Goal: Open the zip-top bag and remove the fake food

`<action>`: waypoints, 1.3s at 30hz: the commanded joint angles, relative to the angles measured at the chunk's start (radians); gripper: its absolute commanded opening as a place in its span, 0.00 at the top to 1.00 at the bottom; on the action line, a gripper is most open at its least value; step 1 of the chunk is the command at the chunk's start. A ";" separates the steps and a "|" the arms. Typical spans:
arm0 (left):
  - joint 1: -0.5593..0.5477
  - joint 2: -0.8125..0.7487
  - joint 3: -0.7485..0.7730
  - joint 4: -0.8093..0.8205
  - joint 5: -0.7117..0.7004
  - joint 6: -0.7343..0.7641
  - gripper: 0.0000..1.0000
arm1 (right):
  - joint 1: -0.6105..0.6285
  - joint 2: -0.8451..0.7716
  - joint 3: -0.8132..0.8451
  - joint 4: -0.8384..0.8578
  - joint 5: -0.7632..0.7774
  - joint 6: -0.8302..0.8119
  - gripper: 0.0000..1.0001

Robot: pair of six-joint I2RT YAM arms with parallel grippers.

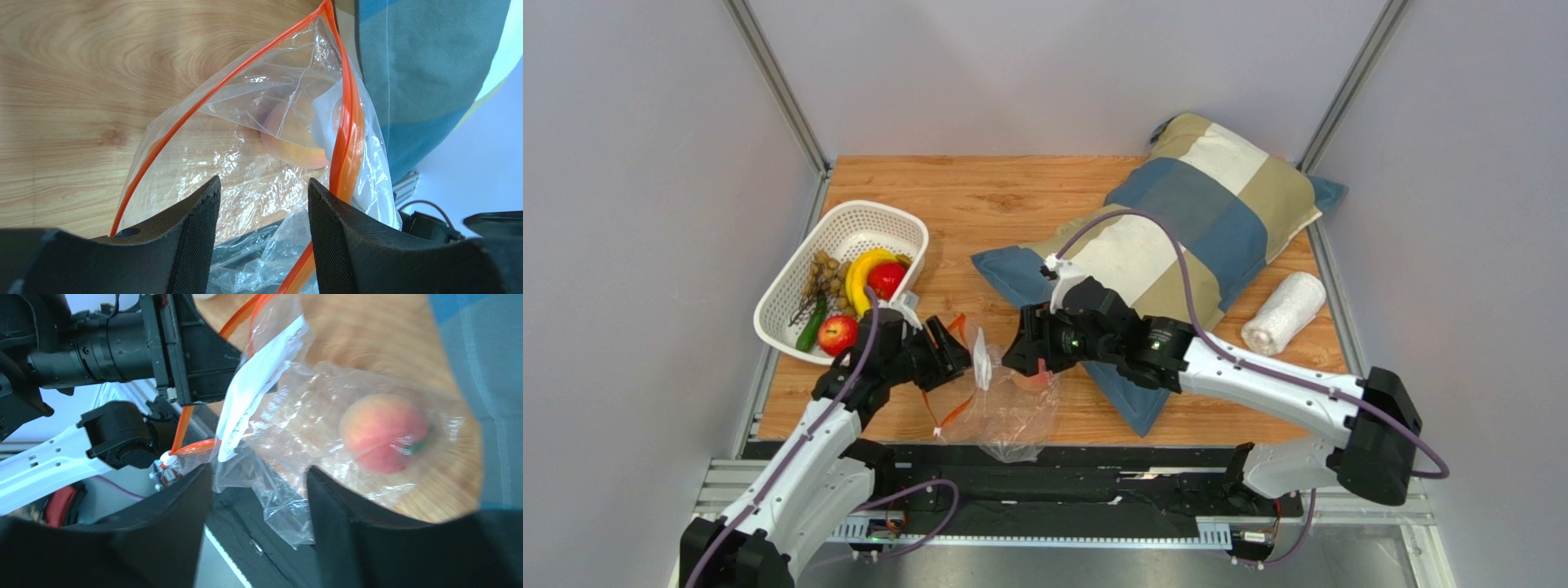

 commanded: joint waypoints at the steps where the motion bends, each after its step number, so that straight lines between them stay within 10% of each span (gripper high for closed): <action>1: -0.005 0.026 -0.008 0.081 0.084 0.056 0.41 | -0.043 -0.082 -0.100 -0.050 0.155 -0.002 0.48; 5: -0.010 0.046 -0.012 0.102 0.116 0.068 0.41 | -0.059 -0.056 -0.172 0.011 0.140 0.021 0.71; 13: -0.021 0.060 -0.001 0.096 0.140 0.099 0.39 | -0.059 0.063 -0.191 0.041 0.156 0.030 0.78; 24: -0.038 0.135 -0.017 0.199 0.139 0.088 0.36 | -0.028 0.316 -0.067 0.128 0.128 -0.054 0.80; 39: -0.042 0.182 -0.006 0.265 0.125 0.083 0.35 | -0.025 0.266 0.051 -0.100 0.372 -0.159 0.73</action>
